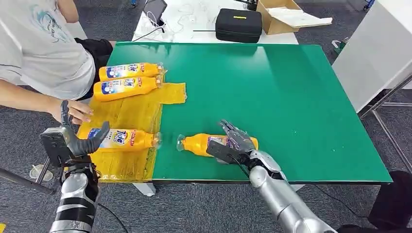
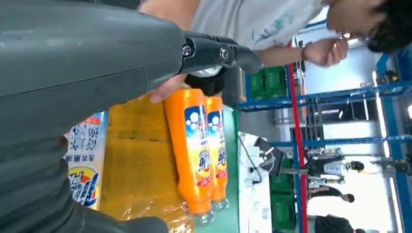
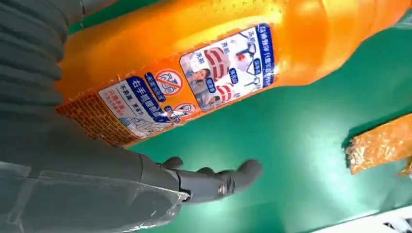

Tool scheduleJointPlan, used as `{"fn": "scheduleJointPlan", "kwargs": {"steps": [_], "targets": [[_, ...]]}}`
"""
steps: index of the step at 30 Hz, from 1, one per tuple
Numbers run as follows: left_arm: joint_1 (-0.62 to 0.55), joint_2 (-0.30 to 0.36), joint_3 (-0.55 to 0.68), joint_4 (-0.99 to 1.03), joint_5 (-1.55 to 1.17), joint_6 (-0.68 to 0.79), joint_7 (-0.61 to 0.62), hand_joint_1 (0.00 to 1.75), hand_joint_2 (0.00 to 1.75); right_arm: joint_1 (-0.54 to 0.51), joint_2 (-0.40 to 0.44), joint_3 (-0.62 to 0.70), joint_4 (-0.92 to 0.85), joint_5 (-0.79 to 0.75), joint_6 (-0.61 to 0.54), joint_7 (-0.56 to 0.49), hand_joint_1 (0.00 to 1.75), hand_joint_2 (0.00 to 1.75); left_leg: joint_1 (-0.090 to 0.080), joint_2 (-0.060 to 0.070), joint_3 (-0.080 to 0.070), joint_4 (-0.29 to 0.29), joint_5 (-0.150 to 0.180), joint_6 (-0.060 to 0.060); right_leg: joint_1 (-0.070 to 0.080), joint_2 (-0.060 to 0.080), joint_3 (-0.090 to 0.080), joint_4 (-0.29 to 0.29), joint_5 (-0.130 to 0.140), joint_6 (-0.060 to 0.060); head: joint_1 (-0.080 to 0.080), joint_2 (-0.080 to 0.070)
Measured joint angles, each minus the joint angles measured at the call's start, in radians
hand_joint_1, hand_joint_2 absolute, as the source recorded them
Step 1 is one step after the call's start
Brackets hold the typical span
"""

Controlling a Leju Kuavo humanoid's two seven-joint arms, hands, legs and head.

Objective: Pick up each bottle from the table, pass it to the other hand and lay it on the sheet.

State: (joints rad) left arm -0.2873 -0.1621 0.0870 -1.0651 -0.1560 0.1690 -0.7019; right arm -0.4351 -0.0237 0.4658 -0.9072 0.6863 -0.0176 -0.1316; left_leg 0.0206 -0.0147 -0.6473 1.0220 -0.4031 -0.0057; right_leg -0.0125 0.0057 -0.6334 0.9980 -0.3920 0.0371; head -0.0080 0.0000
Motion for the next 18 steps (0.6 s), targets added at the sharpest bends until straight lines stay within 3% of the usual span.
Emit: {"fn": "scheduleJointPlan", "kwargs": {"steps": [11, 13, 14, 15, 16, 18], "targets": [[-0.031, -0.004, 0.0, 0.06, 0.002, -0.025, 0.0, 0.0, 1.75, -0.093, -0.014, 0.051, 0.107, 0.011, 0.093, -0.005, 0.0, 1.75, 0.0, 0.003, 0.003, 0.0, 0.0, 0.0, 0.0, 0.0, 0.002, 0.0, 0.002, -0.003, 0.0, 0.0], [-0.036, -0.005, 0.0, 0.073, 0.002, -0.028, 0.0, 0.0, 1.75, -0.116, -0.022, 0.071, 0.126, 0.012, 0.132, -0.005, 0.24, 1.75, 0.0, 0.005, 0.004, 0.0, 0.0, 0.0, 0.0, 0.001, 0.002, 0.0, 0.003, -0.002, 0.0, 0.0], [-0.039, -0.005, 0.0, 0.079, 0.002, -0.032, 0.0, 0.0, 1.75, -0.129, -0.028, 0.08, 0.135, 0.011, 0.152, -0.005, 1.48, 1.75, 0.0, 0.005, 0.004, 0.0, 0.0, 0.0, 0.0, 0.001, 0.002, 0.0, 0.003, -0.003, 0.0, 0.0], [-0.043, -0.005, 0.0, 0.087, 0.002, -0.032, 0.0, 0.0, 1.75, -0.145, -0.034, 0.092, 0.145, 0.01, 0.178, -0.005, 1.68, 1.75, 0.0, 0.005, 0.004, 0.0, 0.0, 0.0, 0.0, 0.001, 0.002, 0.0, 0.003, -0.002, 0.0, 0.0], [-0.046, -0.005, 0.0, 0.095, 0.002, -0.032, 0.0, 0.0, 1.75, -0.159, -0.04, 0.105, 0.156, 0.006, 0.203, -0.005, 1.75, 1.75, 0.0, 0.005, 0.004, 0.0, 0.001, 0.0, 0.0, 0.001, 0.002, 0.0, 0.003, -0.002, 0.0, 0.0], [-0.051, -0.006, 0.0, 0.106, 0.003, -0.033, 0.0, 0.0, 1.75, -0.182, -0.051, 0.124, 0.173, -0.001, 0.232, -0.007, 1.75, 1.75, 0.0, 0.005, 0.004, 0.0, 0.002, 0.001, 0.0, 0.001, 0.003, 0.0, 0.003, -0.002, 0.0, 0.0]]}}
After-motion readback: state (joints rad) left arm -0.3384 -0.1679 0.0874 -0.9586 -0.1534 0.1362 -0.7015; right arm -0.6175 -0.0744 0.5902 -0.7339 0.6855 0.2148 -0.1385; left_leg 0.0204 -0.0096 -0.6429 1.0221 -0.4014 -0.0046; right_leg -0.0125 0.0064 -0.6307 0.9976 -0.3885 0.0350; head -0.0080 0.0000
